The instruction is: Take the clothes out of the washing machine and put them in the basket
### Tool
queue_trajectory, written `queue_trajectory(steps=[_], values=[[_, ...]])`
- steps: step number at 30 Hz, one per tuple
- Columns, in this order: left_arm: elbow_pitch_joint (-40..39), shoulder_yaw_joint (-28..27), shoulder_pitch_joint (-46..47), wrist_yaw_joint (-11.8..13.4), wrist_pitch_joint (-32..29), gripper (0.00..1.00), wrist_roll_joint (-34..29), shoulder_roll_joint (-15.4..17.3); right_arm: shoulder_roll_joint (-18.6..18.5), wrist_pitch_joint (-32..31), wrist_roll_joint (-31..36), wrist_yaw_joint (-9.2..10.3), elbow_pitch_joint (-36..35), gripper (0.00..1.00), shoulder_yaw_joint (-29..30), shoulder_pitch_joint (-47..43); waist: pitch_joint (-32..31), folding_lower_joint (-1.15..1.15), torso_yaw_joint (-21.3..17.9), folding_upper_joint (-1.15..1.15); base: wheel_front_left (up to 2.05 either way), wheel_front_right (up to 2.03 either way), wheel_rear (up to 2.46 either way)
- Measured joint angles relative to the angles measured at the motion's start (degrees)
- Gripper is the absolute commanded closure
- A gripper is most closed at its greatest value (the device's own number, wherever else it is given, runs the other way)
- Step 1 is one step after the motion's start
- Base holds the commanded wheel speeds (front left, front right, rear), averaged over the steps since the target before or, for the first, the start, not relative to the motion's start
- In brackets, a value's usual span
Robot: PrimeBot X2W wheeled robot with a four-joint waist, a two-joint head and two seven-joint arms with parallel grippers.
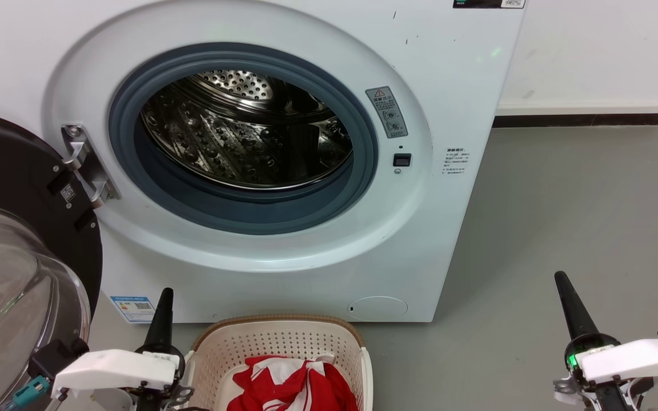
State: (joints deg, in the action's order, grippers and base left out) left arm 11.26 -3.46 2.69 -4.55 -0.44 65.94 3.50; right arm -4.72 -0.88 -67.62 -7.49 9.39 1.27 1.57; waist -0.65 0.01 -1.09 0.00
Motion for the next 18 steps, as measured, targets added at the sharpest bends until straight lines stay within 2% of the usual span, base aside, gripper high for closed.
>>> queue_trajectory(steps=[18], values=[[1.1, -1.1, 1.2, -1.0, -2.4, 1.0, 9.9, -0.2, 0.0, -1.3, -10.0, 0.0, 1.7, 1.0, 1.0, 1.5, 0.3, 0.0, 0.4, 0.0, 0.0, 0.0, 0.0]])
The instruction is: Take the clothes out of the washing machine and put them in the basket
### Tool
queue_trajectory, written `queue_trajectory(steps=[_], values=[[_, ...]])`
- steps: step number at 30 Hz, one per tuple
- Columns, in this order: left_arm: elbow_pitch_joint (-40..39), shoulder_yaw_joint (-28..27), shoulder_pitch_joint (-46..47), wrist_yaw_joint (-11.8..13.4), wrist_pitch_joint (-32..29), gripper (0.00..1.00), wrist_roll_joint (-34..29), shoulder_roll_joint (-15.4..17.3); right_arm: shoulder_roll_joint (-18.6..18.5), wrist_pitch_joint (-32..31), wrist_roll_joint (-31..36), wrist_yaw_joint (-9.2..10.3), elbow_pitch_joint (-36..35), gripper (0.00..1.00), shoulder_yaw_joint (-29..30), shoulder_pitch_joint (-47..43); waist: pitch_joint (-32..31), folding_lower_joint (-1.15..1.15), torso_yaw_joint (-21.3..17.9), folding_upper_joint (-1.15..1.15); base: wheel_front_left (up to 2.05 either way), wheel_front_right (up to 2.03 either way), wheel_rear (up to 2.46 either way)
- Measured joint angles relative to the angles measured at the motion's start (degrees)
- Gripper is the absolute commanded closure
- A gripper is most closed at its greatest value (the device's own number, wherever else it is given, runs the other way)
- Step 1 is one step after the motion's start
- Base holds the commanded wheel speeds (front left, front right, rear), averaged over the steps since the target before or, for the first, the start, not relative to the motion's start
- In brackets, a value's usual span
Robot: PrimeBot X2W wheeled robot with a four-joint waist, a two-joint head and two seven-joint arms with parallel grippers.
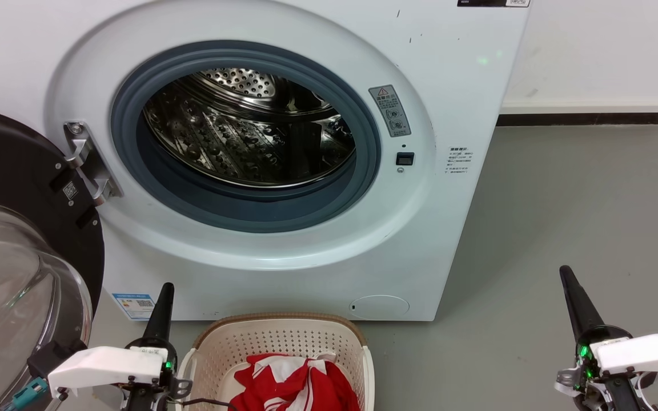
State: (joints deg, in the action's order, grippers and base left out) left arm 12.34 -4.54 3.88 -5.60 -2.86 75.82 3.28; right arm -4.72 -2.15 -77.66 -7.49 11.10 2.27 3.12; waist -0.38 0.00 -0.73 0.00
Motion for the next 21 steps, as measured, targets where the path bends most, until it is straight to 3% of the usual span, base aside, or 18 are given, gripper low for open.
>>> queue_trajectory(steps=[21], values=[[1.0, -1.2, 1.2, -1.0, -2.1, 1.0, 9.8, -0.2, 0.0, -1.5, -9.9, 0.0, 1.7, 1.0, 1.2, 1.6, 0.3, 0.0, 0.4, 0.0, 0.0, 0.0, 0.0]])
